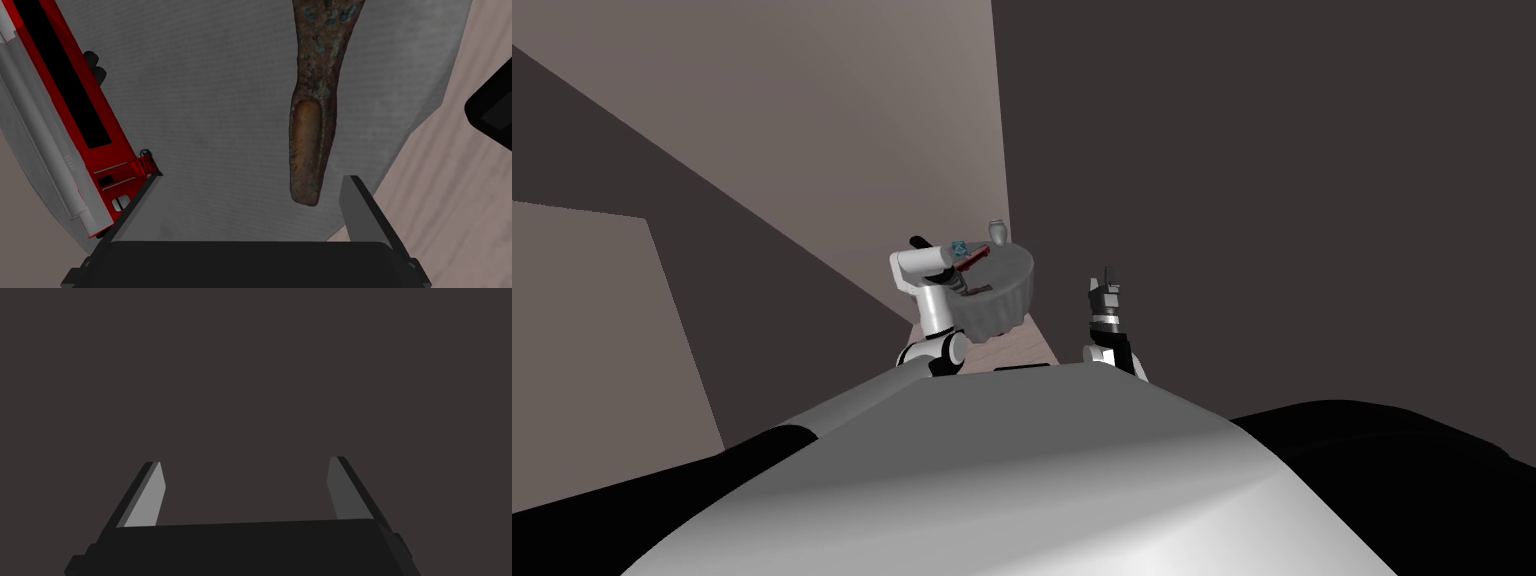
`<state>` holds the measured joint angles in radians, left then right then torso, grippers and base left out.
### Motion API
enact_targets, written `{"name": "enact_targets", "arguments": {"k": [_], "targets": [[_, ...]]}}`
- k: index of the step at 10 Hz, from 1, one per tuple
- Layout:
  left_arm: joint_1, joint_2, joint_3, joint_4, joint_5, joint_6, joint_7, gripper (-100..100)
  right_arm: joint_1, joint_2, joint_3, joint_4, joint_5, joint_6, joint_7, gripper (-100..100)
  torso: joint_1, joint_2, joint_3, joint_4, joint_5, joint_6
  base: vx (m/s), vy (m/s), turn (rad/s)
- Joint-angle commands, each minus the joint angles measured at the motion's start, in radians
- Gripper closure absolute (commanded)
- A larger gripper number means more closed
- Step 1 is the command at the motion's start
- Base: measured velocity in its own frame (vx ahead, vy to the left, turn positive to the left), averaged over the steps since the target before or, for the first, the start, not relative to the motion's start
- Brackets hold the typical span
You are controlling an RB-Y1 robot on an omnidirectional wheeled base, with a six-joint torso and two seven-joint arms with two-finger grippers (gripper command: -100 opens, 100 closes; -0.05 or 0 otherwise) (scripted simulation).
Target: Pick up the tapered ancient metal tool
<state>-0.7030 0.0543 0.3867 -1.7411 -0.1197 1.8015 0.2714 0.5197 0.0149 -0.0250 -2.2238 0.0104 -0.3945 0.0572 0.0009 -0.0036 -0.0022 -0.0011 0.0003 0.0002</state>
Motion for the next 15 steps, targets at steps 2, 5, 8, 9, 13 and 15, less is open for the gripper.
{"name": "enact_targets", "arguments": {"k": [2,5,8,9,13,15], "targets": [[-0.022,-0.025,0.017,0.021,-0.007,0.072,0.002,-100,0.000,0.000,0.000,0.000,0.000,0.000,0.000,0,0.000,0.000,0.000,0.000,0.000,0.000,0.040,0.022,-0.017],[-0.042,-0.059,0.033,0.046,-0.015,0.147,0.004,-100,0.000,0.000,0.000,0.000,0.000,0.000,0.000,0,0.000,0.000,0.000,0.000,0.000,0.000,0.053,0.022,-0.023],[-0.055,-0.093,0.045,0.065,-0.021,0.202,0.004,-100,0.000,0.000,0.000,0.000,0.000,0.000,0.000,0,0.001,-0.002,-0.001,-0.001,0.000,0.000,0.068,0.034,-0.021],[-0.053,-0.087,0.044,0.064,-0.020,0.190,0.004,-100,0.000,0.000,0.000,0.000,0.000,0.000,0.000,0,0.001,0.000,0.000,0.000,0.000,0.000,0.017,0.010,-0.003],[-0.031,-0.091,0.041,0.107,-0.011,0.129,0.004,-100,0.000,0.000,0.000,0.000,0.000,0.000,0.000,0,-0.001,0.003,0.001,0.001,0.000,0.000,0.006,-0.006,0.010],[-0.027,-0.094,0.039,0.108,-0.012,0.125,0.005,-100,0.000,0.000,0.000,0.000,0.000,0.000,0.000,0,-0.002,0.003,0.002,0.001,0.000,0.000,0.002,-0.005,0.005]]}}
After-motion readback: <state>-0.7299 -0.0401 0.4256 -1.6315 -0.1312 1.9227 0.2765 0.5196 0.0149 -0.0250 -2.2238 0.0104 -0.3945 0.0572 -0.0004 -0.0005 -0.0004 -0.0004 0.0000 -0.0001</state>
